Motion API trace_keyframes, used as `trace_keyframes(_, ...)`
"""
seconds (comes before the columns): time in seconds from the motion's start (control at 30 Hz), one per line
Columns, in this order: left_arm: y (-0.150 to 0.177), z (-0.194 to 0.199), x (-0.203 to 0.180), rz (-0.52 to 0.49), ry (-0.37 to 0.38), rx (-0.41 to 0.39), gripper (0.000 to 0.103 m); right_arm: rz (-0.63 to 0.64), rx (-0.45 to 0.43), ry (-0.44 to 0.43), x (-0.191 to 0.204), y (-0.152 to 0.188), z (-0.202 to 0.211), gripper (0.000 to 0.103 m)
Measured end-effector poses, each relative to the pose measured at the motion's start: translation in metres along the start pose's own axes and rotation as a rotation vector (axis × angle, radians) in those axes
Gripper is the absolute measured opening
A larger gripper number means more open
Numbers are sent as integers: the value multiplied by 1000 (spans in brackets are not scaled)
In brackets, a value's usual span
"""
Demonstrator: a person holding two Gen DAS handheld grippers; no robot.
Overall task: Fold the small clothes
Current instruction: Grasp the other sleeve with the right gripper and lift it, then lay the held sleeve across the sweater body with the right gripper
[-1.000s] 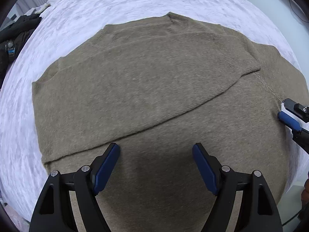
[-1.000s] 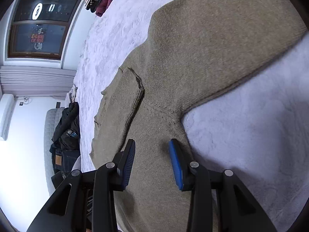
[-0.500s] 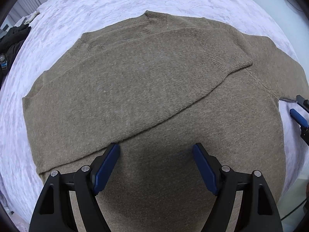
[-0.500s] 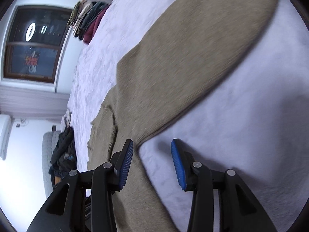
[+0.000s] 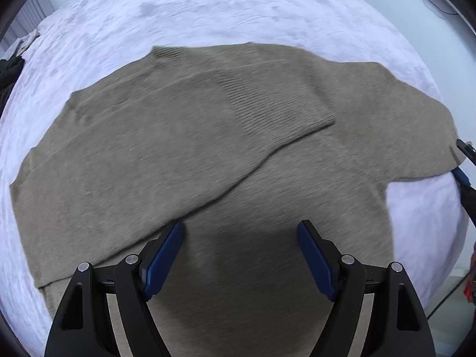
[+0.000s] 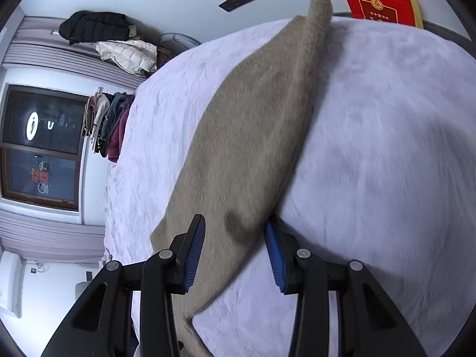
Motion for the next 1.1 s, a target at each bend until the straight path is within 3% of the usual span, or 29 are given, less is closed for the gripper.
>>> trace_keyframes(0.2, -39, -9, -53, -25, 41, -71, 80, -116, -6, -80, 7, -19, -23, 44)
trace_keyframes(0.33, -70, -17, -78, -70, -22, -168, 80, -150, 5, -122, 18, -22, -30, 44)
trace_keyframes(0.47, -74, -38, -89, -31, 33, -122, 80, -179, 13, -138, 20, -22, -32, 42)
trace_keyframes(0.6, -79, -55, -106, -46, -10, -136, 80, -218, 11, -149, 14, -24, -27, 32)
trace_keyframes(0.67, -84, -65, -121, -92, -28, -142, 80, -236, 7, -156, 8, -27, -24, 12)
trace_keyframes(0.73, -88, -72, -127, -134, -48, -142, 80, -258, 12, -190, 12, -27, -24, 10)
trace_keyframes(0.93, -89, -49, -104, -19, 57, -159, 80, -144, 57, -337, 80, -21, -20, 9)
trace_keyframes(1.07, -97, -30, -77, 26, 82, -192, 80, 41, 126, -413, 151, 7, -20, 9)
trace_keyframes(1.1, -101, -29, -55, 31, 78, -205, 80, 89, 145, -429, 169, 18, -20, 9)
Point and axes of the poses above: each gripper's, at about its wrist camera, not at the fingertips, and z roughly against the way its jaws point, x to its left, y to its underside, the point moved 10 cm from there along -z, roughly the way its jaws point, and after that the axes turned 14 degrees about -x, right-handed, at the moved point
